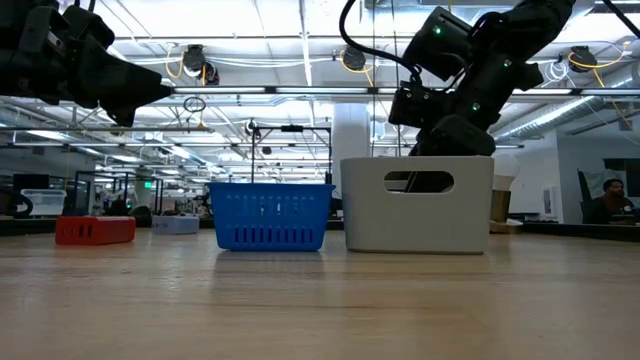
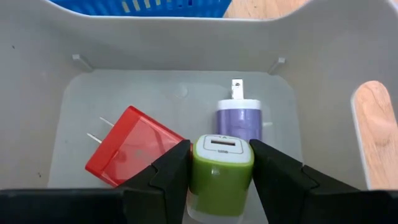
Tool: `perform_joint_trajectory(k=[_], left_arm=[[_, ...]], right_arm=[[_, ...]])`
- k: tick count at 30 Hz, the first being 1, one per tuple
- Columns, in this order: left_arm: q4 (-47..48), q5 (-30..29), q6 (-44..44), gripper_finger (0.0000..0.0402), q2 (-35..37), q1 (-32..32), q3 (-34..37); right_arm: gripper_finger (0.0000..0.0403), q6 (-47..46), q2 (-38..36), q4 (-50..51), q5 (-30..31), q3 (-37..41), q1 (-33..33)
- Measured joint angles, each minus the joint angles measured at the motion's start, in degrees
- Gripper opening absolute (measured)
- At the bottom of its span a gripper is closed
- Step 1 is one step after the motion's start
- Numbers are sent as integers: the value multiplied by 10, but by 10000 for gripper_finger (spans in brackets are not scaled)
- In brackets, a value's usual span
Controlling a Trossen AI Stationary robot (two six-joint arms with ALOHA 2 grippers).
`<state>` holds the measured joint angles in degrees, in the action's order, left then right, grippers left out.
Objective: Pick & Place Office items
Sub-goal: Put the green charger adapter into the gray bin, then put the pink charger adapter into the gray bin
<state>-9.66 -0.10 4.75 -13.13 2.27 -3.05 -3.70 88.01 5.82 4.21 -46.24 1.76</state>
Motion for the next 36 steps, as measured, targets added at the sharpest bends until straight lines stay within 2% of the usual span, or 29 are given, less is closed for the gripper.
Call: perform_joint_trajectory(k=[15,27,36], left_arm=[[0,0,0,145,0,0,0],[0,0,0,145,0,0,0],[0,0,0,145,0,0,0]], right_arm=[[160,0,0,0,0,0,0],[232,-1,0,0,0,0,0],[228,-1,0,-14,0,0,0]])
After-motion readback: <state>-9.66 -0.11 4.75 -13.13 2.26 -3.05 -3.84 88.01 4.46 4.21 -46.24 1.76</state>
